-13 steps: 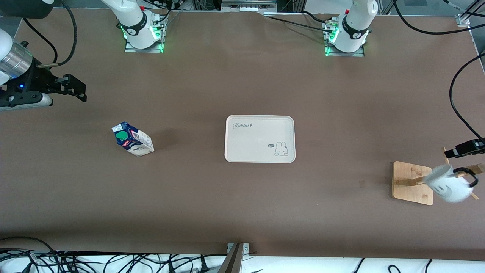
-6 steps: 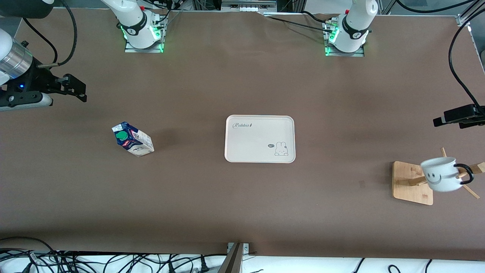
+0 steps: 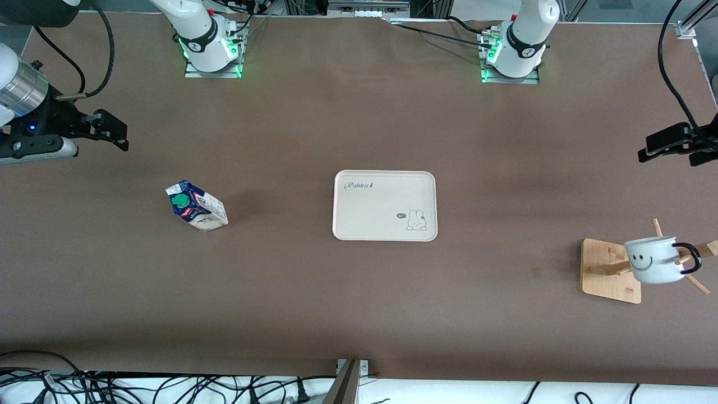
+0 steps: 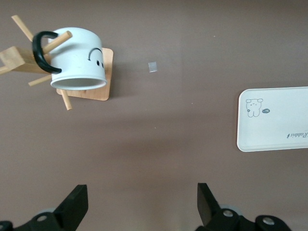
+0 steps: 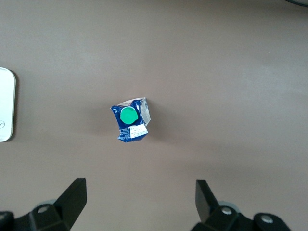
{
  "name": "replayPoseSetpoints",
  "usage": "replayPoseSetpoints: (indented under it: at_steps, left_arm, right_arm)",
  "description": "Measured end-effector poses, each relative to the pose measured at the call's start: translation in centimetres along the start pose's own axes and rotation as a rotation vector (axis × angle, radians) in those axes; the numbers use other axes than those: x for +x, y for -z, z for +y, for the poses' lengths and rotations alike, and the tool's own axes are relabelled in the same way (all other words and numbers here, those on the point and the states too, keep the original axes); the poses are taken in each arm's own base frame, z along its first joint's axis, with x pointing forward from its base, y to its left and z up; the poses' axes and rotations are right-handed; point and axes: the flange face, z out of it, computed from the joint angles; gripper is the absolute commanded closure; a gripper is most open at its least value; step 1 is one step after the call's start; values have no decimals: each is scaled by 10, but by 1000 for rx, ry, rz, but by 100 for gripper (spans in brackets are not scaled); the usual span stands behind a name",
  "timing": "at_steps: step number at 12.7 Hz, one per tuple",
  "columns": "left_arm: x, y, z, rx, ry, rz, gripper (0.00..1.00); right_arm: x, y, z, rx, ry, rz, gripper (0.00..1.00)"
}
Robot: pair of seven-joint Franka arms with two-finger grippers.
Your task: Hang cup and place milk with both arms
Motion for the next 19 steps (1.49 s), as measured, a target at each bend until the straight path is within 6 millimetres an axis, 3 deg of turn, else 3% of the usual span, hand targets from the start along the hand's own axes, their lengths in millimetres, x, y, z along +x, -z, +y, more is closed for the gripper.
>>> replayPoseSetpoints:
  at_steps: [4, 8, 12, 14, 16, 19]
  left_arm:
    - [-4, 2, -2, -1, -7, -12, 0]
    - [11, -6, -8, 4, 1, 39, 0]
    - [13, -8, -18, 9, 18, 46, 0]
    - [14, -6, -10, 10, 17, 62, 0]
    - [7, -1, -2, 8, 25, 97, 0]
    - [-22, -4, 0, -8, 24, 86, 0]
  right_arm:
    - [0, 0, 0, 0, 0, 0, 0]
    - [0, 0, 0, 0, 0, 0, 0]
    - [0, 0, 0, 0, 0, 0, 0]
    - [0, 0, 0, 0, 0, 0, 0]
    - [0, 0, 0, 0, 0, 0, 0]
    - [0, 0, 0, 0, 0, 0, 0]
